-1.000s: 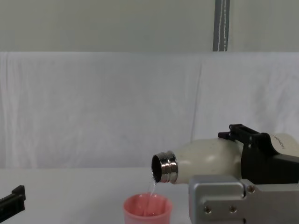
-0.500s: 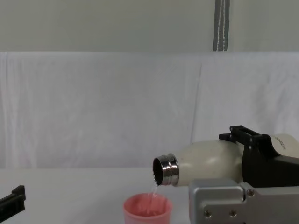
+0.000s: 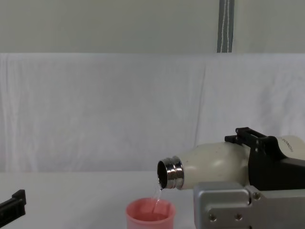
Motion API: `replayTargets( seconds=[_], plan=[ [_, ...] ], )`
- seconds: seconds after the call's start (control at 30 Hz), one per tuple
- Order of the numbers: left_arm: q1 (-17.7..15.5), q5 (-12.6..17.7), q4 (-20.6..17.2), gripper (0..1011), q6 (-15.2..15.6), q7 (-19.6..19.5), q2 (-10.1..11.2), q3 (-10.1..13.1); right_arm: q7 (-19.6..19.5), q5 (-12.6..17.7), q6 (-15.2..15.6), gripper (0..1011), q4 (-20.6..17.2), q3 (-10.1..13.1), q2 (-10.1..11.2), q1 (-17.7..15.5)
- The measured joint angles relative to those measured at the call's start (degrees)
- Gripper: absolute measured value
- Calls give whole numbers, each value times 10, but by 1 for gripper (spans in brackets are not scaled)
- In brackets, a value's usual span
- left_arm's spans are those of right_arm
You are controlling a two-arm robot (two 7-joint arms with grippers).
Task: Grasp the thermos with one hand and pour water into the cup lid.
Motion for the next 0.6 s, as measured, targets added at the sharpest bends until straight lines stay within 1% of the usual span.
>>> replayTargets(
  seconds=[0.6],
  plan=[
    [0,0,0,1001,0,0,0,0,-1,2,-1,950,1,1,0,0]
  ],
)
